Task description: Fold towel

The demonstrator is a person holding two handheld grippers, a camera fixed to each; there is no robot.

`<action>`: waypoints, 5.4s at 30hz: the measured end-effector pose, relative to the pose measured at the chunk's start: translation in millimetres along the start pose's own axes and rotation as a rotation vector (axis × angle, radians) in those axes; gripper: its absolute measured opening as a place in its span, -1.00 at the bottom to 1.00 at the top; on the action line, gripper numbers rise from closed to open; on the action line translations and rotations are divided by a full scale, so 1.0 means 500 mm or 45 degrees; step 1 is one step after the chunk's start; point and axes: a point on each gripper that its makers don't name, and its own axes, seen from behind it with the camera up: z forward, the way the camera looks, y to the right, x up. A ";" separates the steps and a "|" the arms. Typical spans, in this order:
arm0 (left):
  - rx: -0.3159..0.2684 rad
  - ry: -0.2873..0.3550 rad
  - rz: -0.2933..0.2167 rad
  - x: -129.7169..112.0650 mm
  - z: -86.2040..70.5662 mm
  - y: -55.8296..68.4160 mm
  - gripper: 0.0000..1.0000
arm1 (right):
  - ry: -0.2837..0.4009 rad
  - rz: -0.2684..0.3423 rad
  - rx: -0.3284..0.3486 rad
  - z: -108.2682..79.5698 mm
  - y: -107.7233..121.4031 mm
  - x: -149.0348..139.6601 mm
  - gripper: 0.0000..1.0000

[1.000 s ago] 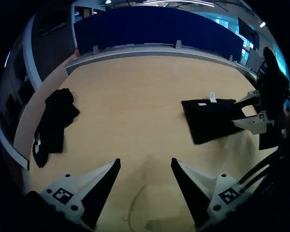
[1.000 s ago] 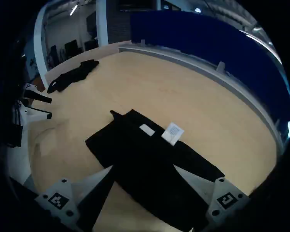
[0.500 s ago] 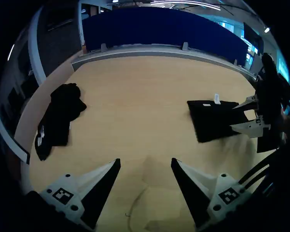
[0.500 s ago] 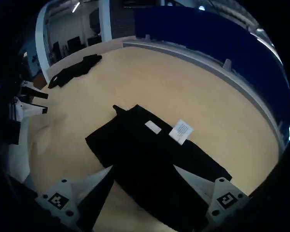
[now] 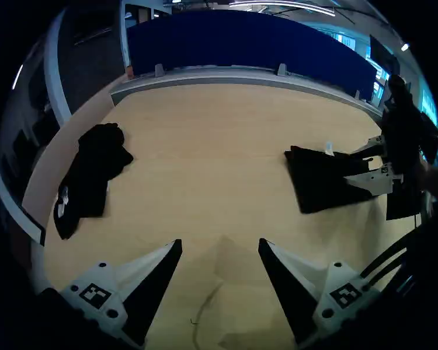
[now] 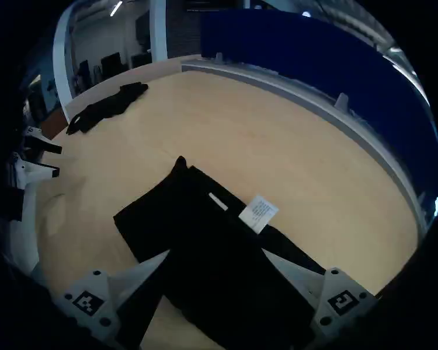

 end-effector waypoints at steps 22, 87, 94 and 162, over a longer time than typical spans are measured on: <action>-0.011 0.001 0.021 0.007 -0.004 0.010 0.95 | -0.014 0.017 -0.027 -0.070 0.003 -0.067 1.00; -0.048 -0.001 0.045 0.007 -0.016 0.028 0.95 | -0.117 0.065 -0.156 -0.200 0.131 -0.260 -0.89; -0.047 0.005 0.038 0.008 -0.023 0.026 0.95 | -0.045 0.006 -0.164 -0.224 0.136 -0.184 -0.89; -0.035 0.129 -0.106 0.028 -0.100 -0.015 0.95 | 0.032 -0.273 0.178 -0.017 -0.177 0.062 0.46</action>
